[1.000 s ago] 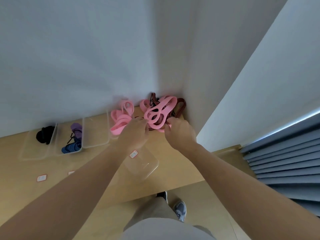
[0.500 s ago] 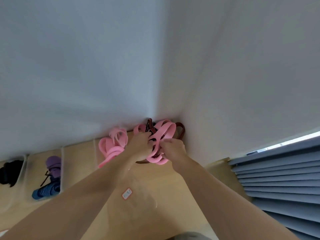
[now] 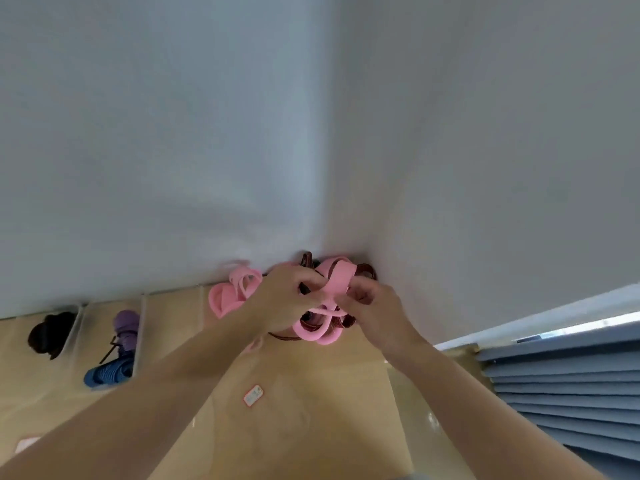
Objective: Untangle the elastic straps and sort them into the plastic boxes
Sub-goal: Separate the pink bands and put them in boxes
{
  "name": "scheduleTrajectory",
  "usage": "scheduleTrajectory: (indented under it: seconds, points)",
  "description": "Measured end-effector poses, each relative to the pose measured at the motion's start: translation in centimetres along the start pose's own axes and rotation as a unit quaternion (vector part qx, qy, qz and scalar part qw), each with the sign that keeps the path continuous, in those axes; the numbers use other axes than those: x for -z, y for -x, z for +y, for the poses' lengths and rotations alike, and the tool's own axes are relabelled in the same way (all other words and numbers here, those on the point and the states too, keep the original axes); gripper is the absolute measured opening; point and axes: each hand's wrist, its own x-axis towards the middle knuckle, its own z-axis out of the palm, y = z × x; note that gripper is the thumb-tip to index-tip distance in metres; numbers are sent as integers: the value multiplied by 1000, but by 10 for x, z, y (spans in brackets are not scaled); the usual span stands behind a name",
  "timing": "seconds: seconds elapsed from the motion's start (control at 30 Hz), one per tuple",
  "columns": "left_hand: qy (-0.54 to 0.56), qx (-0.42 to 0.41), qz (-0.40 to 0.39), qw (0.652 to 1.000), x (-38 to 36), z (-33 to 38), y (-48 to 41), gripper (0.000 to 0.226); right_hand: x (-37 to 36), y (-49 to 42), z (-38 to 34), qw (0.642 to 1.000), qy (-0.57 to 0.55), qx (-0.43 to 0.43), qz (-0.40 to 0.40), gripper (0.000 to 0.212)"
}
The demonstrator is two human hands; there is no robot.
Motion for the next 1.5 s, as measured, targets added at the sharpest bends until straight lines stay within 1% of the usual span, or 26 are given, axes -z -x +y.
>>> scheduleTrajectory:
  seconds: [0.03,0.07,0.13,0.27,0.4,0.53,0.6,0.67,0.77,0.9,1.03,1.13,1.2,1.27,1.37,1.5]
  points:
    - [25,-4,8,1000,1,11,8,8,8,7,-9,1000,7,23,-3,16]
    - [49,-3,19,999,1,22,16,5,15,13,-19,999,11,43,-7,17]
    - [98,-6,52,994,-1,47,32,8,29,26,-39,997,5,75,-19,14]
    - [148,-40,137,979,-4,93,61,14,50,47,-77,987,11,158,-37,32]
    - [133,-70,206,967,-3,125,89,14,61,69,-107,972,9,222,-71,30]
    - [111,-66,269,955,-3,147,117,20,63,86,-125,957,32,273,-91,21]
    - [91,-61,274,956,0,158,128,18,64,93,-132,950,49,295,-93,21]
    - [69,-60,269,959,4,169,137,12,67,101,-138,942,55,318,-94,22]
    - [59,-83,296,950,5,180,147,10,73,110,-147,933,46,344,-97,24]
    - [55,-119,327,936,-1,183,165,13,78,128,-151,927,59,356,-100,17]
    - [45,-149,325,933,8,187,185,10,76,145,-166,926,39,355,-127,15]
    - [45,-163,326,930,17,191,190,18,70,152,-180,923,39,357,-139,14]
    - [71,-176,309,932,26,193,191,21,66,154,-187,924,34,358,-132,13]
    - [89,-169,296,936,35,194,192,24,62,157,-191,927,12,354,-125,12]
    - [100,-171,297,934,46,193,189,27,54,160,-196,932,-11,348,-105,12]
    - [118,-173,292,933,56,191,187,12,44,163,-201,934,-44,345,-80,8]
